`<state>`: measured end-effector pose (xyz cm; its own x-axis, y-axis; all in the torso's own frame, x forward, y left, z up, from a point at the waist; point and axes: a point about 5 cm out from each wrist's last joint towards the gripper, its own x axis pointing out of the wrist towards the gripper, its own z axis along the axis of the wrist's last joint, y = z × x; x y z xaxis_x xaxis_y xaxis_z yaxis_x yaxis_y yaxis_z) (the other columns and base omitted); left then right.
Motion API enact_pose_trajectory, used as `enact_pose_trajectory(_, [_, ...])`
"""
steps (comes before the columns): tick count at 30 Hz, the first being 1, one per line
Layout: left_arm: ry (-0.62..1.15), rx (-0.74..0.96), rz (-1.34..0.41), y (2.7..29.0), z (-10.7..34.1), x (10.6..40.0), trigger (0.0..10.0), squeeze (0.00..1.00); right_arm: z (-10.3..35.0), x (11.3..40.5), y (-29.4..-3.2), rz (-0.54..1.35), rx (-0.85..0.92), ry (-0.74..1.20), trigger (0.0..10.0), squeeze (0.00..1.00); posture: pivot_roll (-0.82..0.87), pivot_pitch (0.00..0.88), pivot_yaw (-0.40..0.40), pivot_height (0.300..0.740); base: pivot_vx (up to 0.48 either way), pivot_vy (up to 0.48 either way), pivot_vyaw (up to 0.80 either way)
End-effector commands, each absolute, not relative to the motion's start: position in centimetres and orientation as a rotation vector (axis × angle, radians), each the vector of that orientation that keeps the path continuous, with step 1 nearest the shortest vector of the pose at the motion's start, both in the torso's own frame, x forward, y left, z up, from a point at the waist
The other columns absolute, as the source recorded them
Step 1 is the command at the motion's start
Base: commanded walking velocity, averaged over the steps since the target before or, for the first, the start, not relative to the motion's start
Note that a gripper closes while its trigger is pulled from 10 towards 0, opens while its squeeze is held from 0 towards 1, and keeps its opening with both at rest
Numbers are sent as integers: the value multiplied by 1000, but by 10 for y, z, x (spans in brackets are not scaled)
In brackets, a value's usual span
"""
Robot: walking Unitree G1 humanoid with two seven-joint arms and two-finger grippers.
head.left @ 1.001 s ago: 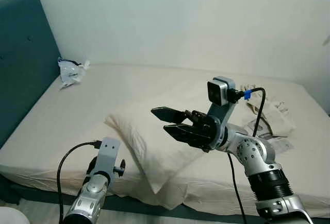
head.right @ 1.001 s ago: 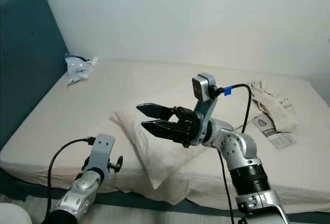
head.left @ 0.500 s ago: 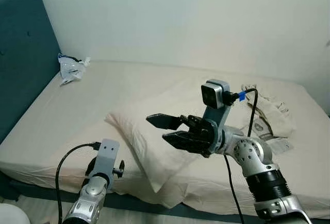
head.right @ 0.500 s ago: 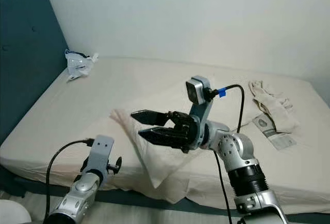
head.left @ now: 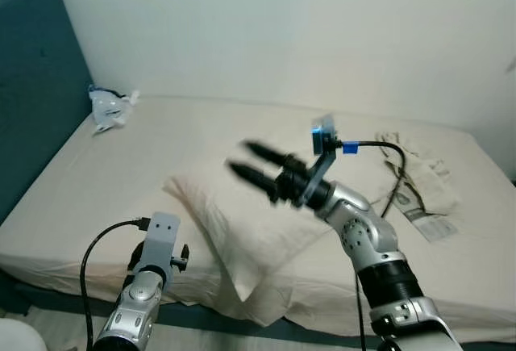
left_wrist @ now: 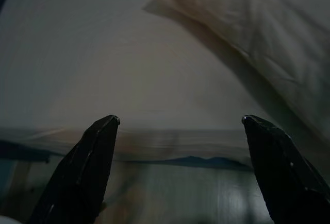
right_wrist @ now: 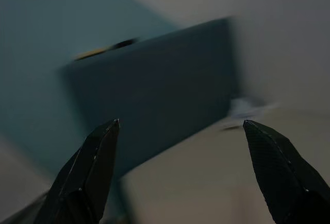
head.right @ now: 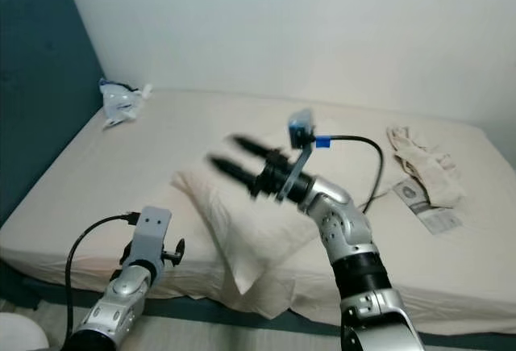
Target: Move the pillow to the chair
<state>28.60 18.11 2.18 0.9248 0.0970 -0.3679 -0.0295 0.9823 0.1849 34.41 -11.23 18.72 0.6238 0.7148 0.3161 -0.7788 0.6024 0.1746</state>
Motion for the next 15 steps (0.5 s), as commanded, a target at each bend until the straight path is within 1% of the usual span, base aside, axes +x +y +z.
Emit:
enact_pose_trajectory(1, [376,170,102,185,23,287,10000,0,186,346,-123,784,276,-250,10000,0,59,51,-66,740,0,0,0])
enact_pose_trajectory(2, [357,166,130,189,26,288,10000,0,183,346,-130,715,246,-252,10000,0,59,51,-63,740,0,0,0])
enact_pose_trajectory(4, [344,161,158,193,28,289,10000,0,165,346,-143,560,118,-182,10000,0,53,44,-52,740,0,0,0])
enact_pose_trajectory(5, [344,161,158,193,28,289,10000,0,165,346,-143,560,118,-182,10000,0,53,44,-52,740,0,0,0])
enact_pose_trajectory(6, [353,169,153,194,26,288,10000,0,148,347,-147,495,64,-100,10000,0,49,41,-48,740,0,0,0])
enact_pose_trajectory(7, [368,189,147,195,23,287,10000,0,119,345,-152,433,13,54,10000,0,47,39,-47,740,0,0,0])
enact_pose_trajectory(8, [377,204,144,196,21,286,10000,0,99,343,-156,386,-23,151,10000,0,46,38,-47,740,0,0,0])
enact_pose_trajectory(9, [392,209,150,198,17,285,10000,0,77,337,-163,320,-46,248,10000,0,47,37,-47,740,0,0,0])
enact_pose_trajectory(10, [392,209,150,198,17,285,10000,0,77,337,-163,320,-46,248,10000,0,47,37,-47,740,0,0,0])
enact_pose_trajectory(12, [411,180,145,199,10,281,10000,0,46,323,-172,243,-41,361,10000,0,47,35,-46,740,0,0,0])
enact_pose_trajectory(13, [411,180,145,199,10,281,10000,0,46,323,-172,243,-41,361,10000,0,47,35,-46,740,0,0,0])
enact_pose_trajectory(14, [430,127,136,198,2,276,10000,0,23,310,-177,198,-55,464,10000,0,46,30,-47,740,0,0,0])
enact_pose_trajectory(15, [430,127,136,198,2,276,10000,0,23,310,-177,198,-55,464,10000,0,46,30,-47,740,0,0,0])
